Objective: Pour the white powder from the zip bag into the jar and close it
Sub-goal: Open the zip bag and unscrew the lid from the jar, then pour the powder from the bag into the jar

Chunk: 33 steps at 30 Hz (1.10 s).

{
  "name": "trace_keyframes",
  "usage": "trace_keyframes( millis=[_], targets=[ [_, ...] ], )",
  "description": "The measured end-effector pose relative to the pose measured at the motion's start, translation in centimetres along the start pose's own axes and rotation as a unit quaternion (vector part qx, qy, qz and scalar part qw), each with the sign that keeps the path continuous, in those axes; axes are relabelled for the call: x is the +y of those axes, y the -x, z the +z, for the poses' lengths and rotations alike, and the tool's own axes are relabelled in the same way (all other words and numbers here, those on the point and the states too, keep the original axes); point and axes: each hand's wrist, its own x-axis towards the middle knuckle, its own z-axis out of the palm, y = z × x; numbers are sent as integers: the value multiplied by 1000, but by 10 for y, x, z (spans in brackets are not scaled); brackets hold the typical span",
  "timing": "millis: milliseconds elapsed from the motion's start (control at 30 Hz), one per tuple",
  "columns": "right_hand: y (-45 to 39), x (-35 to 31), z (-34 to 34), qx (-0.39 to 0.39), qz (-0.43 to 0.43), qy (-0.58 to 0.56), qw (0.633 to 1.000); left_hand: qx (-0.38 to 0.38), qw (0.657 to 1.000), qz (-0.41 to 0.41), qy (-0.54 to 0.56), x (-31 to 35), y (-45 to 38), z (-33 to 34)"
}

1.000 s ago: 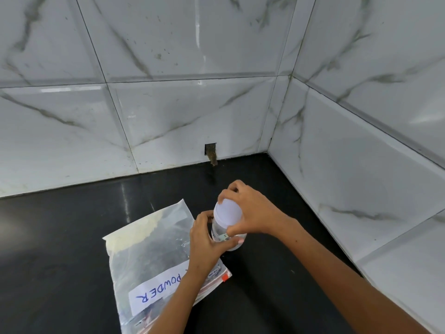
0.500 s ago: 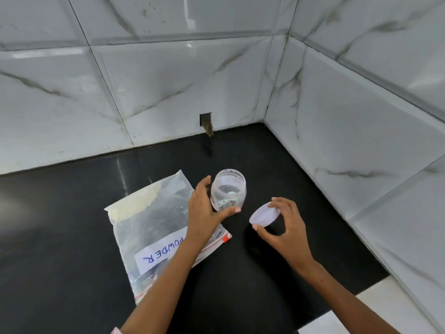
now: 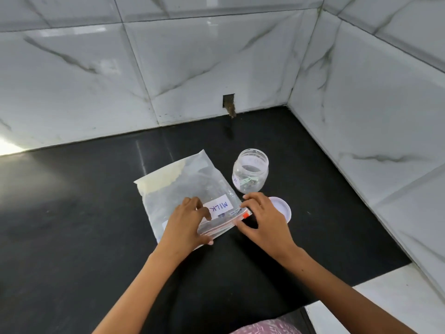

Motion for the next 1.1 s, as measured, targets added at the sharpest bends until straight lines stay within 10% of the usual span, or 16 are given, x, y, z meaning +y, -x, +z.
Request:
trace_keyframes(
  millis=[267, 533, 1100],
  targets=[
    [-27, -20, 4, -78, -92, 35, 992, 89, 994, -24, 66, -8, 15, -35],
    [-91, -63, -43, 29, -108, -47, 993, 249, 959, -6, 137, -23, 9, -110],
    [-150, -102, -70, 32, -57, -173, 983, 390, 919, 40, -50, 19, -33, -126]
  ],
)
